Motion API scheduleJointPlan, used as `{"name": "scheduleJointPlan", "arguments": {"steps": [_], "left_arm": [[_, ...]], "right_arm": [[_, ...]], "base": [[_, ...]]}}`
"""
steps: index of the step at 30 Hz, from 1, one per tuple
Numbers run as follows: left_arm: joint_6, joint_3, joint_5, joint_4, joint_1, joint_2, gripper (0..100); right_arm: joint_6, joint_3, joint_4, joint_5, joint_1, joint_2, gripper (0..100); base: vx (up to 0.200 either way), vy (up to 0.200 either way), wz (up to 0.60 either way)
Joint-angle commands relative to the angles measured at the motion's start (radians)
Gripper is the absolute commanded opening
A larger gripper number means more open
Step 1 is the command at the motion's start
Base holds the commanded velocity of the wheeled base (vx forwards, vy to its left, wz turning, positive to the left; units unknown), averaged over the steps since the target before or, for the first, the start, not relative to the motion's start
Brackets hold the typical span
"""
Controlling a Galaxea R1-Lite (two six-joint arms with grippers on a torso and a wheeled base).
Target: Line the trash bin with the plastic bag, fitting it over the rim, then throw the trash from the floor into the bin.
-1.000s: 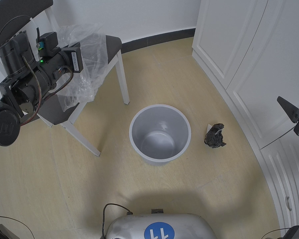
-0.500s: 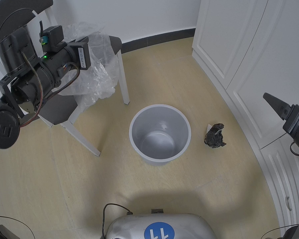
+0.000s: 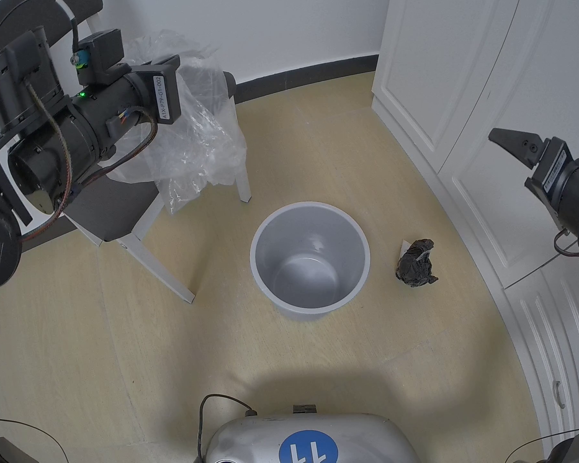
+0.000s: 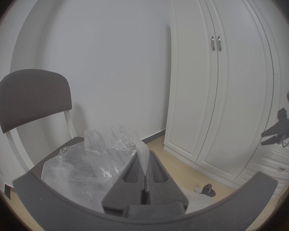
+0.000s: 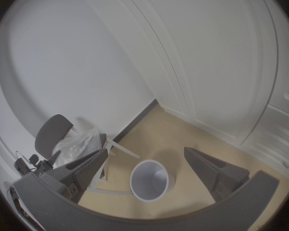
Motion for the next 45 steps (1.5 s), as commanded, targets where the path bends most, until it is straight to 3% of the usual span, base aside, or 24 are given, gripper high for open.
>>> {"name": "scheduleJointPlan", "arguments": {"steps": [1, 8, 10, 13, 25, 35, 38, 45], "left_arm": [[0.002, 0.004, 0.001, 0.008, -0.039, -0.028, 0], [0.005, 0.008, 0.003, 0.012, -0.085, -0.042, 0], [0.005, 0.008, 0.003, 0.020, -0.099, -0.046, 0], [0.005, 0.008, 0.003, 0.034, -0.122, -0.062, 0], [0.074, -0.007, 0.008, 0.052, -0.160, -0.071, 0], [0.068, 0.002, 0.006, 0.052, -0.186, -0.098, 0], [0.069, 0.011, 0.015, 0.044, -0.208, -0.108, 0], [0.071, 0.013, 0.044, 0.051, -0.237, -0.128, 0]], "right_arm": [[0.086, -0.087, 0.087, -0.003, -0.004, 0.096, 100], [0.105, -0.078, 0.081, 0.011, 0.008, 0.131, 100], [0.120, -0.052, 0.080, 0.100, 0.017, 0.114, 100], [0.140, -0.044, 0.080, 0.160, 0.017, 0.099, 100], [0.149, 0.003, 0.081, 0.238, 0.023, 0.097, 100], [0.152, 0.052, 0.073, 0.278, 0.097, 0.122, 100], [0.154, 0.082, 0.033, 0.289, 0.144, 0.154, 100], [0.151, 0.132, -0.184, 0.324, 0.163, 0.335, 100]], "base": [[0.000, 0.000, 0.00], [0.000, 0.000, 0.00], [0.000, 0.000, 0.00], [0.000, 0.000, 0.00], [0.000, 0.000, 0.00], [0.000, 0.000, 0.00], [0.000, 0.000, 0.00], [0.000, 0.000, 0.00]]}}
